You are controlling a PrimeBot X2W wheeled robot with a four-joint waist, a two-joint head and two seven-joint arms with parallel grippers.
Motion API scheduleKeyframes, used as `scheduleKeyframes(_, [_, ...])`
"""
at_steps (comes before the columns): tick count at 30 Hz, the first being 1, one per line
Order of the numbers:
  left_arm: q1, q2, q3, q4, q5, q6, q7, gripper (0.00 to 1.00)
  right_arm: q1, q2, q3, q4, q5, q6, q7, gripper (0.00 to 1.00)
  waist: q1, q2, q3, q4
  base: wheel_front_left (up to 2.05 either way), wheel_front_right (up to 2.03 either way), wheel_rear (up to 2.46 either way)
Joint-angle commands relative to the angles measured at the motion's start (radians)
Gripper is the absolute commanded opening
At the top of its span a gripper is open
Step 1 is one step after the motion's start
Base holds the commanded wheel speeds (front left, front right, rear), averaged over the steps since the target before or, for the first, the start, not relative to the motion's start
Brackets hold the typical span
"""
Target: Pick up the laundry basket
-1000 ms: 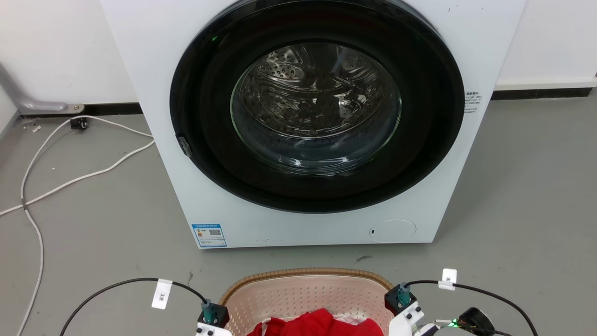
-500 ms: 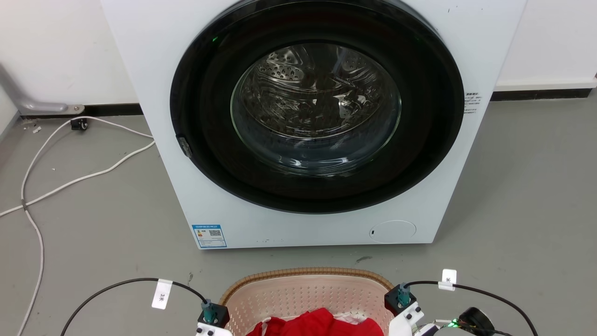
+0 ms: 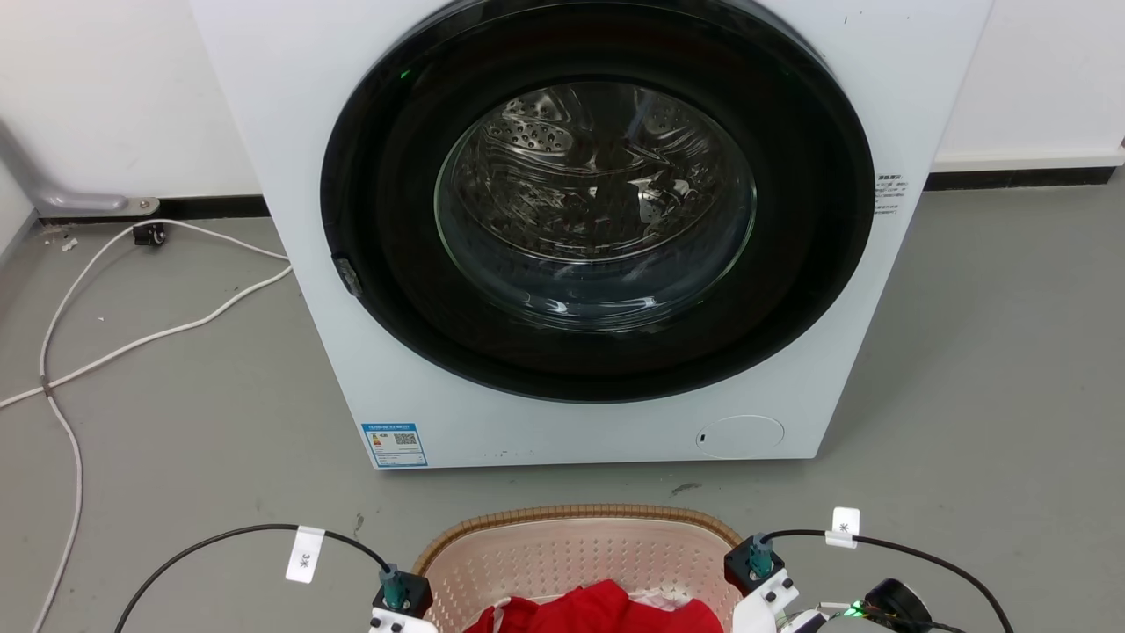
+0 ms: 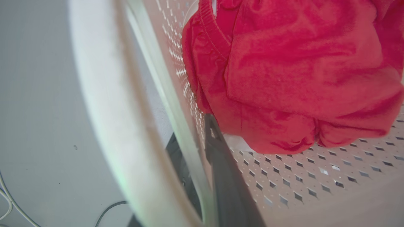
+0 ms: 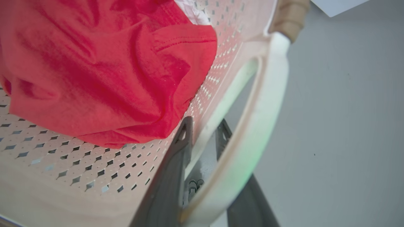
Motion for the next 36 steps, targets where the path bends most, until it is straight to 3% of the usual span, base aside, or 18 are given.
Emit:
scheduleKeyframes(1, [-0.027,-0.023,-0.004,-0.016,0.001,-0.012,-0.011,0.00,0.012,0.026,0.008,-0.021,-0.014,0.014,-0.006,0.00,0.0000,0.0000,0.000,0.000,0.00,0.00,0.00])
scheduleKeyframes(36, [-0.026,-0.023,-0.027,-0.014,-0.013,-0.012,-0.029,0.00,0.017,0.027,0.009,-0.018,-0.018,0.014,-0.017,0.00,0.0000,0.0000,-0.001,0.003,0.00,0.00,0.00])
